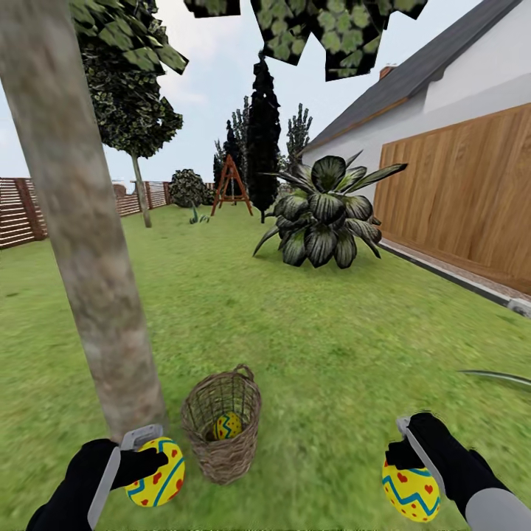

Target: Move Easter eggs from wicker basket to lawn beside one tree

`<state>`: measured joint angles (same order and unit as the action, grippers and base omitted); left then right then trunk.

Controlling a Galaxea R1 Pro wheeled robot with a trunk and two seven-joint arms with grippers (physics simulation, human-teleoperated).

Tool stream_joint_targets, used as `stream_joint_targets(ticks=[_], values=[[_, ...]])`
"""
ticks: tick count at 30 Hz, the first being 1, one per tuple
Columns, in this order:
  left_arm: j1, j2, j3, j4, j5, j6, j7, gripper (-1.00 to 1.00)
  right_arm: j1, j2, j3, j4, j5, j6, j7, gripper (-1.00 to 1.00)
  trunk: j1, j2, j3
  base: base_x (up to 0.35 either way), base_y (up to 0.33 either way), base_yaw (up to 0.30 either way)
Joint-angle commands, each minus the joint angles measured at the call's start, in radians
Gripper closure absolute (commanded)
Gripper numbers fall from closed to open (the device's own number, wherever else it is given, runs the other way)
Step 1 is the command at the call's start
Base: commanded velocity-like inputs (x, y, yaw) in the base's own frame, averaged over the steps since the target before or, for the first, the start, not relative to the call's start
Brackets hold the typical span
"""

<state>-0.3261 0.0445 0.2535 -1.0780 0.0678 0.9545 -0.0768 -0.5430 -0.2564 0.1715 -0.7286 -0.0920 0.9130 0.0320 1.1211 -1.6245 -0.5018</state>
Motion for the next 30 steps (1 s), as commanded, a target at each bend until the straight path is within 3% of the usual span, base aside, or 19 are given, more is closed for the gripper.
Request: stream_joint_targets(ticks=[1,24,30], values=[[-0.001,0.0,0.001,0.0,0.007,0.004,0.0,1.0,-0.001,0.0,0.005,0.012,-0.009,-0.015,-0.004,1.0,0.0,-0.001,-0.001,-0.088,0.322,0.0],[-0.001,-0.001,0.001,0.003,0.004,0.004,0.0,1.0,-0.001,-0.001,0.003,0.02,-0.009,-0.036,-0.005,1.0,0.0,-0.001,-0.001,-0.094,0.323,0.001],[-0.001,-0.002,0.001,0.004,0.003,0.004,0.001,1.0,-0.001,-0.001,0.001,0.02,-0.013,-0.036,-0.033,1.0,0.0,-0.001,-0.001,-0.082,0.325,0.248]])
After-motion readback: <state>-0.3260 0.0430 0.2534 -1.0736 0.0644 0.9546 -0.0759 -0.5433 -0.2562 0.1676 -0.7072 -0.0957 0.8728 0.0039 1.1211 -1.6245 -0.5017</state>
